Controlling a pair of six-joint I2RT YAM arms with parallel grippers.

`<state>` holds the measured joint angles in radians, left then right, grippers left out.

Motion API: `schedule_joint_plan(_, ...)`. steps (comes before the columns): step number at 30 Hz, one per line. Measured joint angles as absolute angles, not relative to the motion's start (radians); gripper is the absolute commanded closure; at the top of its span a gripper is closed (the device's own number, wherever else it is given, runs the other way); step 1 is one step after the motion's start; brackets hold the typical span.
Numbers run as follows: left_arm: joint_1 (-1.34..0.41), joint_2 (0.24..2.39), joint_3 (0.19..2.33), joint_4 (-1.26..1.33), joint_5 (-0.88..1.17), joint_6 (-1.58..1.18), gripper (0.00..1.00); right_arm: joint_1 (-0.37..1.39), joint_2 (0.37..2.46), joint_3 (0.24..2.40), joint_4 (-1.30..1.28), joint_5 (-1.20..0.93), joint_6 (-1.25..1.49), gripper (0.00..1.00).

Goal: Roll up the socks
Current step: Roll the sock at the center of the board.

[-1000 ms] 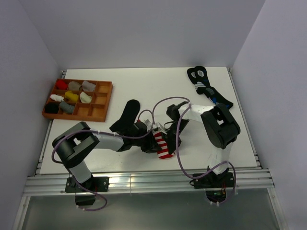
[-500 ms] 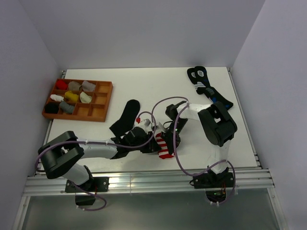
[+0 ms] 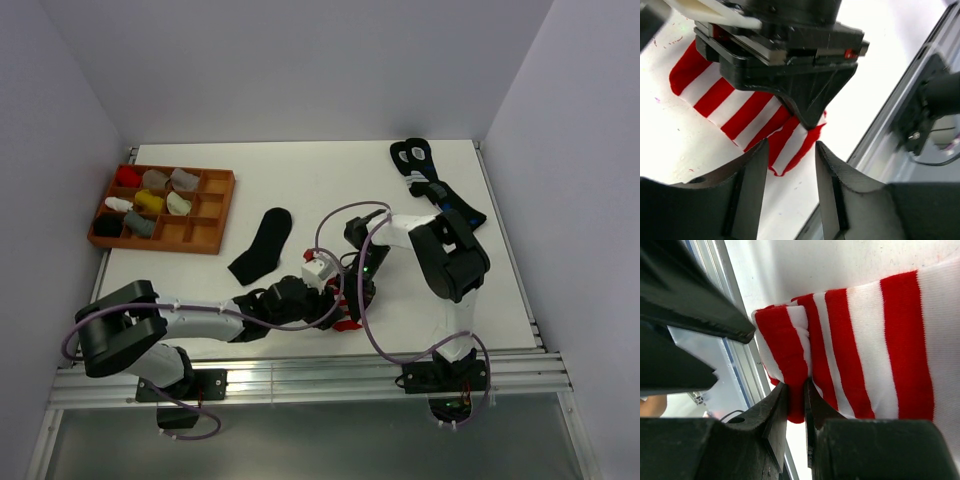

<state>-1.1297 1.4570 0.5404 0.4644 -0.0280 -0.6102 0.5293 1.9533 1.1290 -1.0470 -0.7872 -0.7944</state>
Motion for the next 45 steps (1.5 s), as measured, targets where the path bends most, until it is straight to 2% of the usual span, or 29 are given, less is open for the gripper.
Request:
schedule_joint_plan(12,-1.139,1.564,0.603,0.456,-0.023,-0.459,0.47,0.525,1.987,1.155,-1.076,-0.787,-0.774,0.85)
schedule_joint_plan(25,-1.14,1.618,0.619,0.464,0.007,-0.431,0.49,0.525,1.999,1.166,-1.087,-0.785,-0.77,0.85)
schedule_joint_plan(31,-1.14,1.641,0.619,0.492,0.03,-0.442,0.61,0.525,2.0,1.167,-1.087,-0.783,-0.763,0.85)
schedule_joint_plan(34,-1.14,1.656,0.619,0.513,0.04,-0.457,0.72,0.525,2.0,1.167,-1.086,-0.776,-0.754,0.84)
schedule_joint_plan(35,-1.14,1.662,0.619,0.522,0.043,-0.465,0.8,0.525,2.0,1.167,-1.086,-0.773,-0.75,0.83)
schedule_joint_plan(37,-1.14,1.674,0.619,0.542,0.049,-0.481,0.87,0.525,2.0,1.167,-1.086,-0.765,-0.743,0.82)
schedule_joint_plan(39,-1.14,1.685,0.619,0.562,0.054,-0.497,0.97,0.525,1.998,1.166,-1.087,-0.754,-0.729,0.76)
schedule_joint_plan(45,-1.139,1.719,0.613,0.63,0.068,-0.553,1.0,0.524,1.966,1.136,-1.066,-0.721,-0.694,0.63)
